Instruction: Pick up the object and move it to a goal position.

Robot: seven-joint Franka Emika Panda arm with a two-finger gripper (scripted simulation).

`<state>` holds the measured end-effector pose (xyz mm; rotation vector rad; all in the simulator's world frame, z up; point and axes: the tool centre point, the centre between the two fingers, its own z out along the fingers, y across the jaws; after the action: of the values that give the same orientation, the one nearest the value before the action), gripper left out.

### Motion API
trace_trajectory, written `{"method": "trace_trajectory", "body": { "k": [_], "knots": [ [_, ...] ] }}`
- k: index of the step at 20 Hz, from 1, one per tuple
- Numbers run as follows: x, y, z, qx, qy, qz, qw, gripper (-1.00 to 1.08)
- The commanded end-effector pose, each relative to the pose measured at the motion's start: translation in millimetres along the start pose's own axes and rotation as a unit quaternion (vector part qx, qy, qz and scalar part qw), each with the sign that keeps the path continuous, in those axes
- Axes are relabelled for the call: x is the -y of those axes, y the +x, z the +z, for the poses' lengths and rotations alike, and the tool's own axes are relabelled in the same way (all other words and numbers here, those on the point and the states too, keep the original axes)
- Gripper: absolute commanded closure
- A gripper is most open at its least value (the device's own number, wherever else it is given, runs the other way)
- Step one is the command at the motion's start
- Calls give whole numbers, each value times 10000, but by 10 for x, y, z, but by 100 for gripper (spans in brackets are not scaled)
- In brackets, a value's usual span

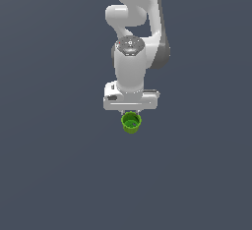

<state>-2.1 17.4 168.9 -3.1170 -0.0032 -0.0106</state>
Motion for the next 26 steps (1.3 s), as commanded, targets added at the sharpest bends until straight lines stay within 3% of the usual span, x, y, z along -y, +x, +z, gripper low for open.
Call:
{"method": "trace_trajectory", "body": {
  "k": [1,14,26],
  "knots": [
    [-17,-4,33,-10,9,-39,10000,-20],
    [-223,-56,478,-294,194,-721,9968,-20],
    [-365,-151,876,-1025,564,-1687,9787,-20]
  ]
}}
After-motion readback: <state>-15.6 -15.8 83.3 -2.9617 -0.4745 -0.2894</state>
